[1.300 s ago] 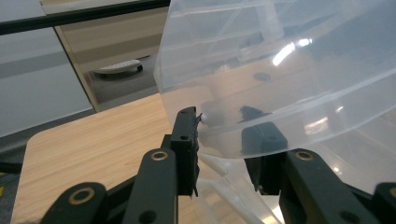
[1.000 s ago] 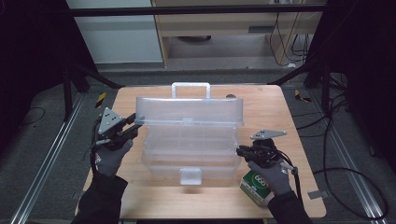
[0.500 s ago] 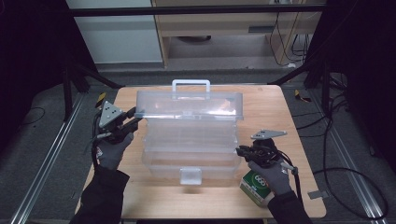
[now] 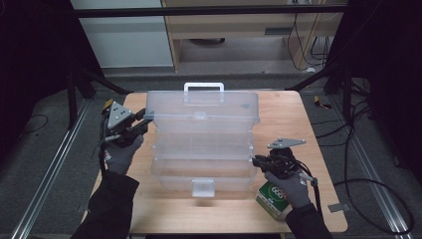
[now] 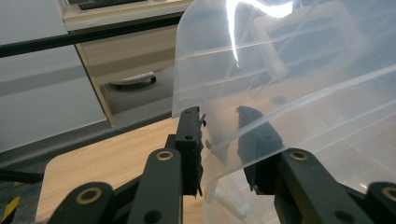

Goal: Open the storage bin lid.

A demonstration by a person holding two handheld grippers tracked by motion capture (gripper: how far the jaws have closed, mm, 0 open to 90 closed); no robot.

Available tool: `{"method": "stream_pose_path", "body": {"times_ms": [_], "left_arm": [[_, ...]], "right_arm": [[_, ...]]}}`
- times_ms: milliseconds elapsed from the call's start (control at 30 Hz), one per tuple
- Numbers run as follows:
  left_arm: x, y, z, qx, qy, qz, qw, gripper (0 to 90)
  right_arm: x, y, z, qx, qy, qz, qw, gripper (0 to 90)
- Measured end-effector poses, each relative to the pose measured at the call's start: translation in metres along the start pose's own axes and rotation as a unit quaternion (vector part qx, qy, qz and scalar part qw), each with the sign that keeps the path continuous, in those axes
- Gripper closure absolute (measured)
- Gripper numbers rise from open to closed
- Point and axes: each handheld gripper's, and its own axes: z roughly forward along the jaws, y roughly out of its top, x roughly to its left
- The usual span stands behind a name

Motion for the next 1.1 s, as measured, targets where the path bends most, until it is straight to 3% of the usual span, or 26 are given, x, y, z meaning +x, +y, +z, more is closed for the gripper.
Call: {"method": "stream_pose_path", "body": {"times_ms": [200, 1100], "left_arm": [[0.001, 0.003, 0.002, 0.004, 0.013, 0.003, 0.9999, 70.7], [0.008, 0.016, 0.021, 0.004, 0.022, -0.008, 0.9997, 75.0]], "right_arm": [[0.000, 0.000, 0.000, 0.000, 0.000, -0.001, 1.0000, 77.0], [-0.001, 0.001, 0.001, -0.003, -0.008, -0.003, 1.0000, 77.2]]}}
